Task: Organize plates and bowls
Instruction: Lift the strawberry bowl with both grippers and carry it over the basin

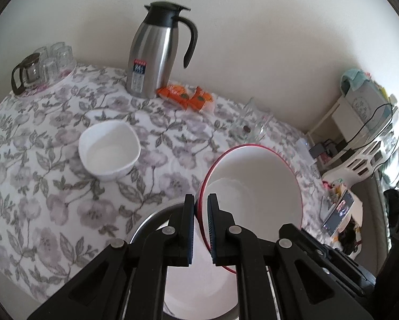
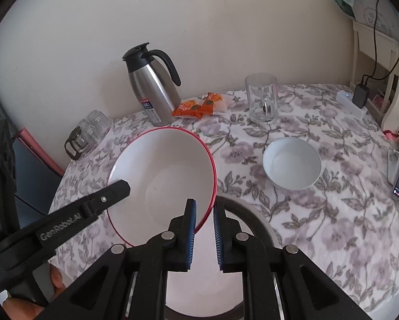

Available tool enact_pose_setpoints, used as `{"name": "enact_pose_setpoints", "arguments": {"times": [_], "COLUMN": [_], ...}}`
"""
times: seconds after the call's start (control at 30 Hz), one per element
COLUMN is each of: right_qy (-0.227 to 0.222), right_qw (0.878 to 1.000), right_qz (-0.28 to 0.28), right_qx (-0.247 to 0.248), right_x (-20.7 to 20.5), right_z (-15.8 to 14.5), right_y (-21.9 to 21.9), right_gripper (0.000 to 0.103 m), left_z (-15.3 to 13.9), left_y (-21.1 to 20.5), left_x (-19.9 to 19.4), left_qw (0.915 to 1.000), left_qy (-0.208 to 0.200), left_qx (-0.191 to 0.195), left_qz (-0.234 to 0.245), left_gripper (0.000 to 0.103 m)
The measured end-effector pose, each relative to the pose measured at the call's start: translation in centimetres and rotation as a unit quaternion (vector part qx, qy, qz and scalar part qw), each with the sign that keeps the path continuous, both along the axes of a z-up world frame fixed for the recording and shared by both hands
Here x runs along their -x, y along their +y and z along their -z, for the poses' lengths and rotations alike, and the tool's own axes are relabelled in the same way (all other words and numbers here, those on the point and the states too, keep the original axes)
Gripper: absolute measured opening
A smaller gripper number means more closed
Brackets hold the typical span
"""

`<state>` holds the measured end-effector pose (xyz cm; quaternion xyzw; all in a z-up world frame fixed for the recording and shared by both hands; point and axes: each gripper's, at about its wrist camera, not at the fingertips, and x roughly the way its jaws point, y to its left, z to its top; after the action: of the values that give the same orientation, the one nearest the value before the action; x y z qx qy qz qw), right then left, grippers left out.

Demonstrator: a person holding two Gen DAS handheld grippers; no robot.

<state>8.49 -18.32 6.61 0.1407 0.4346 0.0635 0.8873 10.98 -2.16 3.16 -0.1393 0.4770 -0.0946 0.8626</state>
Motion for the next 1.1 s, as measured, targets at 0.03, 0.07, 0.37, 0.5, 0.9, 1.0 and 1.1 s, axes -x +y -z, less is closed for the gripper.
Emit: {"name": "enact_pose_setpoints", "arguments": {"times": [0.03,0.07,0.37,0.5,0.9,1.0,1.1], "right_qy": [0.002,0.003,0.035,0.049,0.096,0.104,0.111], "right_qw": [1.0,1.0,0.999,0.999,0.995,0.994,0.993], "right_qz": [-0.001,-0.001,-0.007,-0.008,-0.014,-0.015,-0.017], "right_qx": [0.001,0.002,0.001,0.005,0.023,0.025,0.026], "right_x": [0.3,0.5,1.6,1.9,1.3,1.2,1.1], "right_z": [0.2,0.4,2.6,3.4,6.3,6.8,7.3], "right_y": [0.0,0.0,-0.3,-0.3,0.3,0.4,0.5], "right_gripper": [0.014,0.014,0.014,0.014,0.014,0.014,0.014], "left_z": [0.3,0.5,2.1,3.3,6.6,7.3,7.7], "left_y": [0.0,0.0,-0.4,-0.5,-0.4,-0.4,-0.3], "left_x": [0.2,0.3,1.7,1.9,1.6,1.4,1.2], "left_qw": [1.0,0.9999,0.9992,0.9982,0.9934,0.9922,0.9914], "left_qy": [0.006,0.01,0.039,0.059,0.113,0.122,0.129], "left_qx": [0.001,0.001,-0.009,-0.01,-0.016,-0.015,-0.016], "left_qz": [0.0,0.002,0.006,0.011,0.015,0.017,0.019], "left_gripper": [0.009,0.009,0.009,0.009,0.009,0.009,0.009]}}
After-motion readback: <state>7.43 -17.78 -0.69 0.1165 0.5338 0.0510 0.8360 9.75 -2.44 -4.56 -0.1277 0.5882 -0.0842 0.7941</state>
